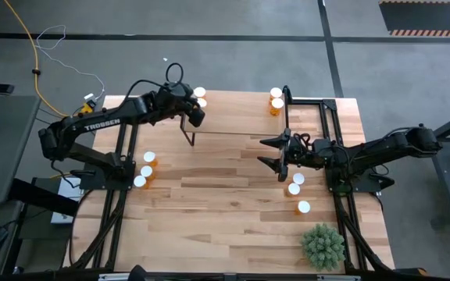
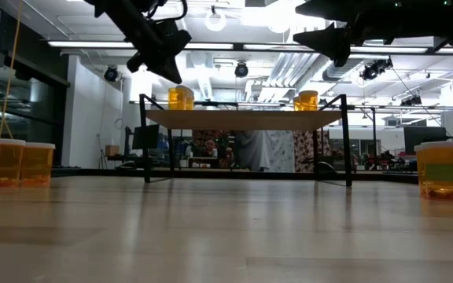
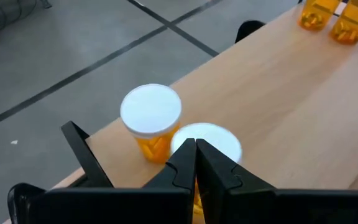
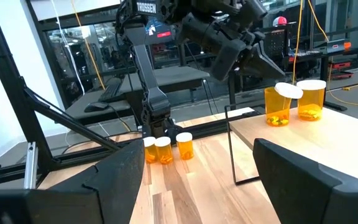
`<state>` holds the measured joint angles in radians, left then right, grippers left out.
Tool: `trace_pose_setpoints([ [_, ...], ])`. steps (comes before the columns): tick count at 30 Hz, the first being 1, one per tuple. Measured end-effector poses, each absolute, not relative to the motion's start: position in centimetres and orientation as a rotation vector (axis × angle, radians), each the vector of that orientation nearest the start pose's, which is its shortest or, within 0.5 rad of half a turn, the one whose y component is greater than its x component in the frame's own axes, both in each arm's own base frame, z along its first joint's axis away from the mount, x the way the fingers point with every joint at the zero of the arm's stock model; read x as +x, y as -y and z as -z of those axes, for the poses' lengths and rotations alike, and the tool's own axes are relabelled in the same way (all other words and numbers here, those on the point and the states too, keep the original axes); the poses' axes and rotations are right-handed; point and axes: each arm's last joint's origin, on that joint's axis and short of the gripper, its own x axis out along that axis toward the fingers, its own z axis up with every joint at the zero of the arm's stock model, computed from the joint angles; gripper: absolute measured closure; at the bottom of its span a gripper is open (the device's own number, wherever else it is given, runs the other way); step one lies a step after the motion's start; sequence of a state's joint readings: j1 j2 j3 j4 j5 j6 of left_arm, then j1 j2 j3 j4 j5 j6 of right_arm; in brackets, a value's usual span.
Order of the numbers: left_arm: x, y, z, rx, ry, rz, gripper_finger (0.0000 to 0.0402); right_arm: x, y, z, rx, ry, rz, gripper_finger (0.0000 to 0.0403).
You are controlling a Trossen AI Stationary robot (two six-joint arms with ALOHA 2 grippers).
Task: Pick and place medicine bottles onto shelf by color
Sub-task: Put the yellow pill bottle on the shelf
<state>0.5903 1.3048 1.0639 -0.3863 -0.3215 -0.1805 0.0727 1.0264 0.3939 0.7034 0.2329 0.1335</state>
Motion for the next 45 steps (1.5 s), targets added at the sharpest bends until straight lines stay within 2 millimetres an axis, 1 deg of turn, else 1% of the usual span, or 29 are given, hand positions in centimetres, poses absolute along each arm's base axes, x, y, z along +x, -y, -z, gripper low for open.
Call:
trace_pose_setpoints([
  [6, 22.7, -16.5, -30.3, -0.239, -0.562, -0.931, 0.0401, 21.2, -0.9, -24.0, 0.144, 0.083, 0.155, 0.0111],
  [14, 22.9, -17.3, -29.4, -0.268, -0.596, -0.908, 0.0401, 21.2, -0.9, -24.0, 0.145, 0.084, 0.155, 0.0111],
  [29, 22.8, -17.3, -29.2, -0.268, -0.616, -0.908, 0.0401, 21.2, -0.9, -24.0, 0.144, 0.084, 0.155, 0.0111],
  [41, 21.5, -16.4, -30.7, -0.26, -0.587, -0.918, 0.0401, 21.2, -0.9, -24.0, 0.144, 0.084, 0.155, 0.0111],
  [45, 20.7, -15.8, -31.9, -0.247, -0.537, -0.917, 0.0401, 21.2, -0.9, -24.0, 0.144, 0.084, 0.155, 0.0111],
])
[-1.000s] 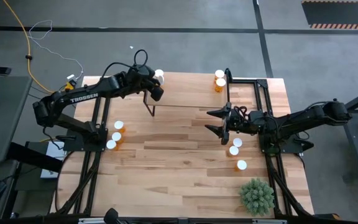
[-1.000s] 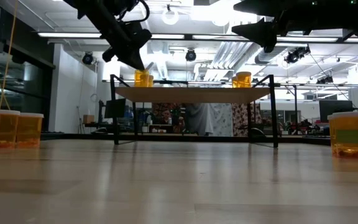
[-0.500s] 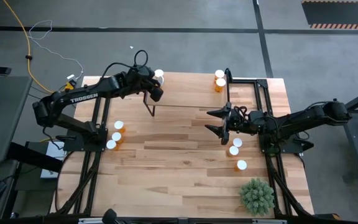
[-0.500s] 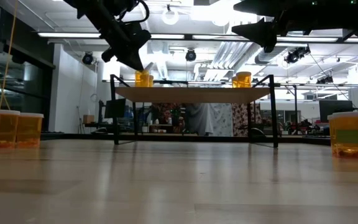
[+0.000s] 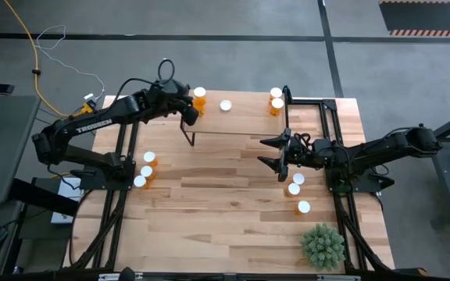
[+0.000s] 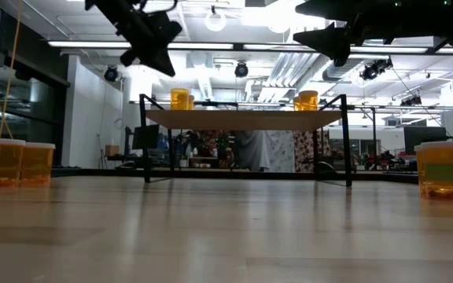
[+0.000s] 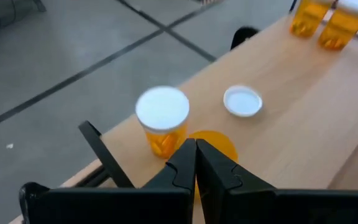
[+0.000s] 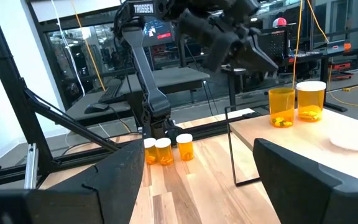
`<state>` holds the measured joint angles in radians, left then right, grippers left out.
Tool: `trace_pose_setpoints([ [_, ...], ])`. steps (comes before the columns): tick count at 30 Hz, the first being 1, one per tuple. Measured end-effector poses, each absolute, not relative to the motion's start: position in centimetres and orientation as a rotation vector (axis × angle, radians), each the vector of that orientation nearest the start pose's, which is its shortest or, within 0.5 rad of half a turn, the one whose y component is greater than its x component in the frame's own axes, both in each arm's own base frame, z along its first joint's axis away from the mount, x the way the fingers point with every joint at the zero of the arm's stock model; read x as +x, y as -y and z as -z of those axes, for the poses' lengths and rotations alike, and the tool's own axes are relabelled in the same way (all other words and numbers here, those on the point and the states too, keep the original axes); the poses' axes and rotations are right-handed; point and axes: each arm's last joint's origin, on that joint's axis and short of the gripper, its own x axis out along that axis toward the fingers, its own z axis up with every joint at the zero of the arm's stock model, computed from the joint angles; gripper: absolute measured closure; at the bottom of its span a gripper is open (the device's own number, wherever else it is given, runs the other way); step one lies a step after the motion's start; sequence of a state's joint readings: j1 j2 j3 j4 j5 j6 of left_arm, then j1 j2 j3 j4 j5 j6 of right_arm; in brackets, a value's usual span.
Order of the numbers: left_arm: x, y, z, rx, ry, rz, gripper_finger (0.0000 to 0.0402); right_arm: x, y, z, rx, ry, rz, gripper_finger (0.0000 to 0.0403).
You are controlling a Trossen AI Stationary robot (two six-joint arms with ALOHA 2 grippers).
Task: Pick and place medicine bottles onto shelf by color
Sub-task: Put the yellow pill bottle on the shelf
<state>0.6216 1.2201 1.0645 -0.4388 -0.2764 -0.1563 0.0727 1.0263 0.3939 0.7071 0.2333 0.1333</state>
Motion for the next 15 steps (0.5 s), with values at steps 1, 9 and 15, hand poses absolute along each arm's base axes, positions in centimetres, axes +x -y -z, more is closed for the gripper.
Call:
trace_pose_setpoints([
  [1, 20.3, -15.5, -32.4, -0.241, -0.519, -0.918, 0.0401, 21.2, -0.9, -24.0, 0.144, 0.084, 0.155, 0.0111],
  [9, 17.4, -12.1, -34.8, -0.21, -0.342, -0.875, 0.0401, 21.4, -0.8, -24.2, 0.187, 0.081, 0.178, 0.0111],
  [15, 15.9, -9.5, -31.7, -0.204, -0.146, -0.791, 0.0401, 24.1, -0.5, -26.6, 0.067, -0.053, 0.237, 0.0111],
])
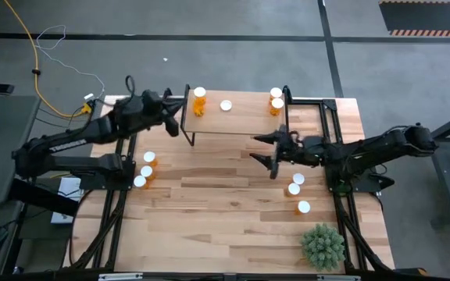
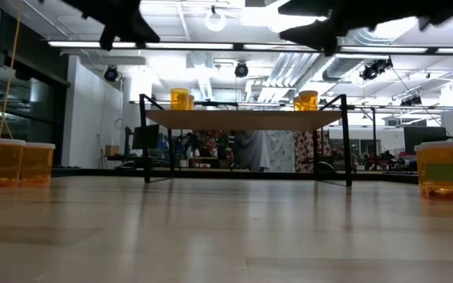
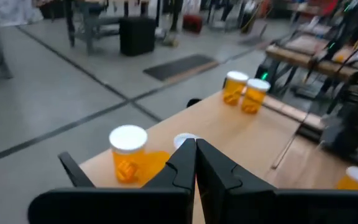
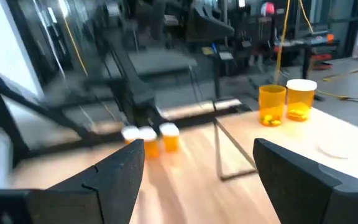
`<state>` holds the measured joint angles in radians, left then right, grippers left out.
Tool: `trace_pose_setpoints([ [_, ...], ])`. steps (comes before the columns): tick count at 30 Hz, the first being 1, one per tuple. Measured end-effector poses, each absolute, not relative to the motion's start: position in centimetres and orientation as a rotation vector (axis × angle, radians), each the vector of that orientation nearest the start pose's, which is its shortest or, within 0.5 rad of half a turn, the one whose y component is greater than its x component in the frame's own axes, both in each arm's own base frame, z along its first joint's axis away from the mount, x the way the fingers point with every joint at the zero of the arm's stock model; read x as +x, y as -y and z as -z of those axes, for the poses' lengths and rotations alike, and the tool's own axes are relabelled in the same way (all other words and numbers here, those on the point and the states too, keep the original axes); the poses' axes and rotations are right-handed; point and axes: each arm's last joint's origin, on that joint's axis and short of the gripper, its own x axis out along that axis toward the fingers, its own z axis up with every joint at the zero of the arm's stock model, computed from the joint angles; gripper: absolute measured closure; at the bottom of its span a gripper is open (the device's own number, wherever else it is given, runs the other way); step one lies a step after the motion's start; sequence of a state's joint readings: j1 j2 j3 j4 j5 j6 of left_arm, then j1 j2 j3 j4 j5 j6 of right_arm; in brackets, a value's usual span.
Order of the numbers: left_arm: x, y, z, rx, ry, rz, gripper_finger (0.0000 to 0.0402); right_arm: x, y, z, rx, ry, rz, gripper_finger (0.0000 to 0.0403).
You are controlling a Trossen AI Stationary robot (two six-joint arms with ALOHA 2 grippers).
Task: Pick and place medicine bottles onto shelf by color
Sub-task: Put the yellow pill bottle on the shelf
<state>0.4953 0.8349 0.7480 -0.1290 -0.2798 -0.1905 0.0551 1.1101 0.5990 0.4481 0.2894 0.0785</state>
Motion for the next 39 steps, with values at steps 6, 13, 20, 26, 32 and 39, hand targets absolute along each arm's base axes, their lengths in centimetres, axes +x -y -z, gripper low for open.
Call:
trace_pose_setpoints([
  [6, 15.0, -7.9, -28.9, -0.228, -0.075, -0.729, 0.0401, 28.2, 3.0, -31.2, -0.09, -0.395, 0.328, 0.0112],
  [13, 15.0, -6.5, -26.9, -0.231, -0.033, -0.647, 0.0401, 32.9, 9.6, -34.0, -0.184, -0.764, 0.259, 0.0148],
  [20, 15.3, -5.8, -26.6, -0.223, -0.018, -0.595, 0.0401, 36.7, 15.5, -34.6, -0.167, -0.906, 0.204, 0.0218],
  [26, 15.2, -5.6, -26.7, -0.22, -0.014, -0.587, 0.0401, 39.5, 19.2, -33.1, -0.165, -0.978, 0.207, 0.0271],
  [32, 15.2, -5.6, -26.7, -0.216, -0.016, -0.587, 0.0401, 40.9, 21.3, -30.7, -0.125, -1.072, 0.194, 0.03],
  [39, 15.2, -5.6, -26.7, -0.202, -0.021, -0.587, 0.0401, 41.5, 22.5, -28.5, -0.058, -1.101, 0.138, 0.0313],
])
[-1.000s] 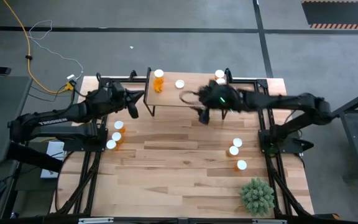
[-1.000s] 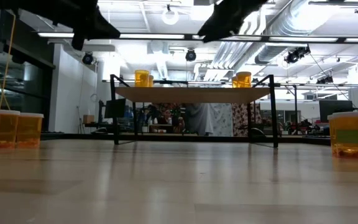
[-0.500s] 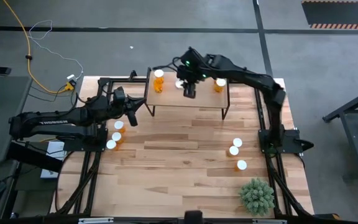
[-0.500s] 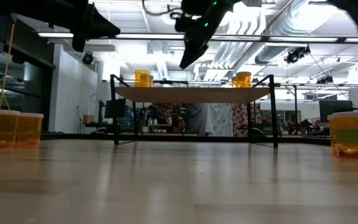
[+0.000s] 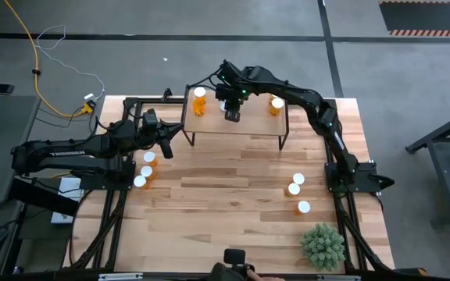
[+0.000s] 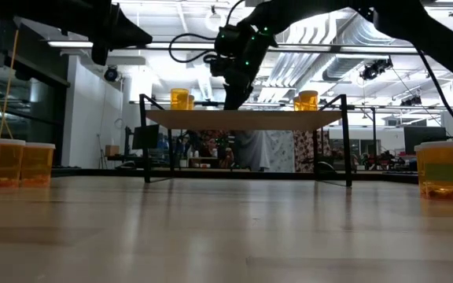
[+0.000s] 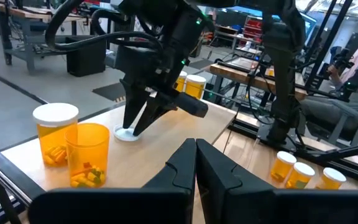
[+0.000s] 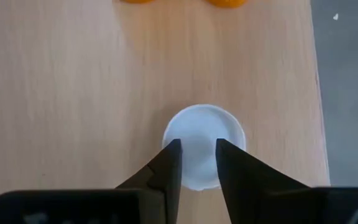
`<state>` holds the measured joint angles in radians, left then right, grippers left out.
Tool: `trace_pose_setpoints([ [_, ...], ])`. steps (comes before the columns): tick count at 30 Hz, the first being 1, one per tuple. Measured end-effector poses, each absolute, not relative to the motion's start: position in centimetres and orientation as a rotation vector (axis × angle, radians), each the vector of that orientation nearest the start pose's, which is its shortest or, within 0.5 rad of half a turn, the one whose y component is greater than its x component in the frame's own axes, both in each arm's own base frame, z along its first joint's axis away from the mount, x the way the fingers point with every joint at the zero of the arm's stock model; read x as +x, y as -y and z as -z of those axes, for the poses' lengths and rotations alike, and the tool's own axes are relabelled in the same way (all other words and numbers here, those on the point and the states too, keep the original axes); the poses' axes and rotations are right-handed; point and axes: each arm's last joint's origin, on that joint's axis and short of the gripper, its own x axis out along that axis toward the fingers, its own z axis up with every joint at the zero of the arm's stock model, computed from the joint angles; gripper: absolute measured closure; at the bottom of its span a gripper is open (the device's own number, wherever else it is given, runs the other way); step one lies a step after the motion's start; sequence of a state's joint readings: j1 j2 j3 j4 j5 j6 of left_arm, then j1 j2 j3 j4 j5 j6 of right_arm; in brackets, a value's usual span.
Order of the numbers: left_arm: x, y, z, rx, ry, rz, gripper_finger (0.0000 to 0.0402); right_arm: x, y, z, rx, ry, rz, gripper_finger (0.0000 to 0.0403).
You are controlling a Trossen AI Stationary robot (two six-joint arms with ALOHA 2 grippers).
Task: Pick and place medicine bottles onto shelf by color
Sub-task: Put the yellow pill bottle on the shelf
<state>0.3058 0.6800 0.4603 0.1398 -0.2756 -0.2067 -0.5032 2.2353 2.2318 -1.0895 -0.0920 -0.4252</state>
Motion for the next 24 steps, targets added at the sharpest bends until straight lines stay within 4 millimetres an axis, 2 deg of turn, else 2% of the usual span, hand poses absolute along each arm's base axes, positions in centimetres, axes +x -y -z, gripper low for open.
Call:
trace_pose_setpoints([
  [13, 15.2, -5.6, -26.7, -0.202, -0.021, -0.587, 0.0401, 41.4, 23.0, -28.8, -0.07, -1.085, 0.16, 0.0314],
  [20, 15.2, -5.6, -26.7, -0.202, -0.022, -0.587, 0.0401, 40.6, 22.5, -30.7, -0.075, -1.063, 0.173, 0.0314],
  [24, 15.2, -5.6, -26.7, -0.203, -0.022, -0.588, 0.0401, 40.5, 22.1, -31.1, 0.016, -1.011, 0.095, 0.0314],
])
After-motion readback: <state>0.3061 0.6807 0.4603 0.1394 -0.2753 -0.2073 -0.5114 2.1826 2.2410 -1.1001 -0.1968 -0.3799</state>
